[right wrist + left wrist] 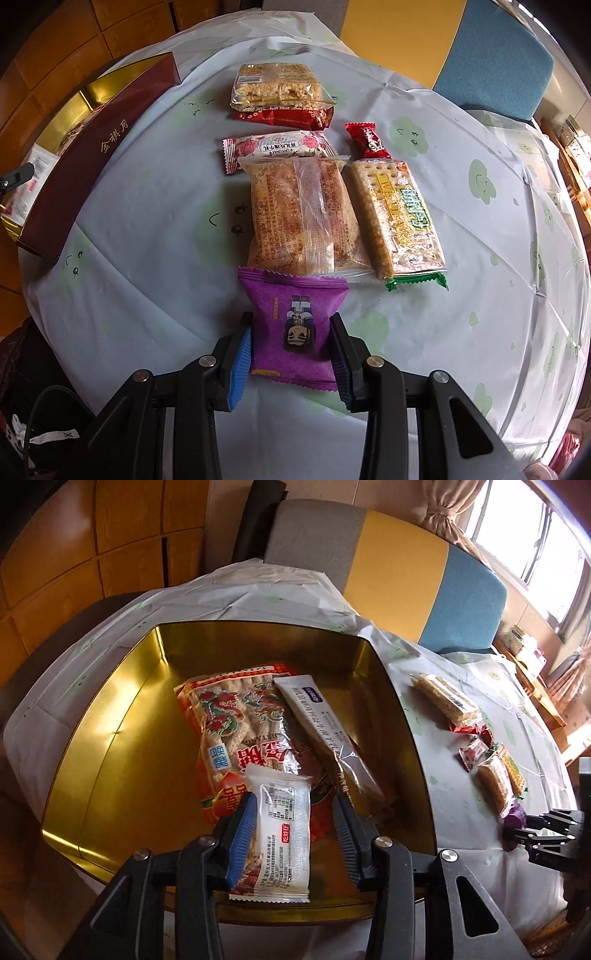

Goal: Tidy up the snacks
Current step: 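Place the white bar in the tin with the left gripper while the right gripper carries the purple cake there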

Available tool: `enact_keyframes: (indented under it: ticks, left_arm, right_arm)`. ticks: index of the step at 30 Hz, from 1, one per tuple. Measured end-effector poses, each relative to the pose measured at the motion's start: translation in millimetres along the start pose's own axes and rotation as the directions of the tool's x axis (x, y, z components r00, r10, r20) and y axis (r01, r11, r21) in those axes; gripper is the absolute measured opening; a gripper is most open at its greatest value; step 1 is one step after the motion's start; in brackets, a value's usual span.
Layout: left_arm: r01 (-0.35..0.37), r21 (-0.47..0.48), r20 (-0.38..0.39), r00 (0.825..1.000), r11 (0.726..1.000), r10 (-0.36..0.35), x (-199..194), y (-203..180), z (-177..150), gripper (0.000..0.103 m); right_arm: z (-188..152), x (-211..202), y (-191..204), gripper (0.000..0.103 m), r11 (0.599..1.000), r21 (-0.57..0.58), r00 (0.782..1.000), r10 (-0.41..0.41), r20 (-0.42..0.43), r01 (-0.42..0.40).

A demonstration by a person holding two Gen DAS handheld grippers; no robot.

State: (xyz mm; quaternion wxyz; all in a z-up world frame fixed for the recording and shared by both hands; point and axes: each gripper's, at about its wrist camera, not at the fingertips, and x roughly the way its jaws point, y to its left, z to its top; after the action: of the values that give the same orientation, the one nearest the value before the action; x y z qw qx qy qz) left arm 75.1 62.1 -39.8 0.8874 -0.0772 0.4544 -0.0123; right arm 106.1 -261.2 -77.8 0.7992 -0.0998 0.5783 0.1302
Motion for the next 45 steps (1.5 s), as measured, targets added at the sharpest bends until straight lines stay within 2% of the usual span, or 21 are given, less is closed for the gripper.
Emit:
enact_keyframes:
  ticks: [5,11,20,24,27,31,38,42,45]
  left_arm:
    - [-0.046,-0.010,-0.002,0.999,0.999,0.046,0,4,-4,0.045]
    - [-0.115,0.005,0.048,0.992,0.993,0.114,-14,2,-4,0.045]
    - [-0.132,0.019,0.083,0.988,0.991,0.130,-28,1,-5,0.045]
    - [-0.138,0.004,0.083,0.987,0.990,0.137,-29,7,-6,0.045]
    - [-0.142,-0.008,0.081,0.986,0.990,0.142,-29,11,-6,0.045]
    - [-0.151,-0.025,0.082,0.985,0.988,0.152,-29,18,-7,0.045]
    - [-0.191,-0.101,0.097,0.975,0.976,0.201,-36,43,-4,0.045]
    - [-0.221,-0.130,0.102,0.967,0.967,0.234,-39,59,-4,0.045]
    - [-0.231,-0.142,0.097,0.965,0.963,0.245,-40,66,-6,0.045]
  right_arm:
    - [-1,1,1,0.039,1.000,0.000,1.000,-0.003,0.000,0.003]
    - [-1,-2,-1,0.039,1.000,0.005,1.000,-0.005,0.000,0.005]
    - [-4,-8,4,0.038,1.000,0.006,1.000,-0.029,0.003,0.029]
    - [-5,-26,12,0.038,1.000,0.015,0.998,-0.022,0.052,0.021]
    - [-2,-44,24,0.038,0.999,0.023,0.994,0.022,0.107,-0.024]
    - [11,-64,55,0.038,0.995,-0.025,0.979,0.099,0.177,-0.096]
    - [49,-87,130,0.038,0.964,-0.156,0.935,0.249,0.250,-0.215]
    - [67,-88,172,0.039,0.938,-0.217,0.911,0.322,0.257,-0.270]
    - [77,-73,196,0.040,0.928,-0.244,0.918,0.335,0.215,-0.282]
